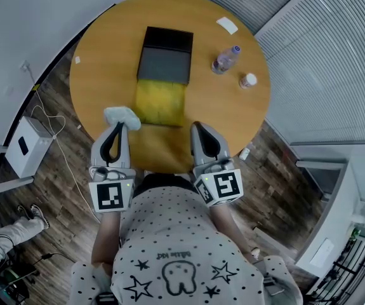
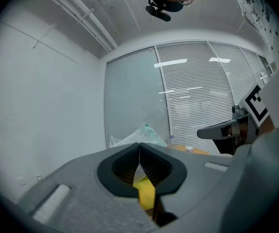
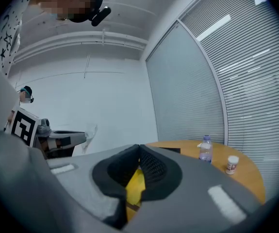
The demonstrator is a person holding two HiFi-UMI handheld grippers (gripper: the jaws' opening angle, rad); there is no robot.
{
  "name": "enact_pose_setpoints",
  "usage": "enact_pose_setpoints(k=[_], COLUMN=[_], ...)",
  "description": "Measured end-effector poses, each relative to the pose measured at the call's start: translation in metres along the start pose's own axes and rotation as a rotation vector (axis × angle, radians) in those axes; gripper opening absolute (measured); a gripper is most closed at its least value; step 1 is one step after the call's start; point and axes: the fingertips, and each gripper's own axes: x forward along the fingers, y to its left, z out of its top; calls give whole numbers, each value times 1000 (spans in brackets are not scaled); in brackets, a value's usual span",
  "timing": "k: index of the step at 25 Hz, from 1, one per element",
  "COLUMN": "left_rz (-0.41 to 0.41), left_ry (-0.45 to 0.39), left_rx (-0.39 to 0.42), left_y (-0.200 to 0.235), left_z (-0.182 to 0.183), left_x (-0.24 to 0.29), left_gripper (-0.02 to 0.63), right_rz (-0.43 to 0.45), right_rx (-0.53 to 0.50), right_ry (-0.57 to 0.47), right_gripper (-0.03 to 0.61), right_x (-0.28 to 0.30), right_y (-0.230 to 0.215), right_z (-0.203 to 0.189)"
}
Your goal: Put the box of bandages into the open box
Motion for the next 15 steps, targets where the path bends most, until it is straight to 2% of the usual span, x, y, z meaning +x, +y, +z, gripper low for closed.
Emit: enact_pose_setpoints(k=[10, 15], left_rz=[-34, -79], left_ry=[2, 41], left_rx=[43, 59], left_y=[16, 18], left_z=[5, 3], left_x=[20, 41], left_gripper=[13, 13], right_rz=[-13, -35], right_rx=[-4, -1], right_ry=[13, 14], right_gripper=[5, 5], right_x=[6, 6], right_y=[-3, -9], right_z=[-3, -5])
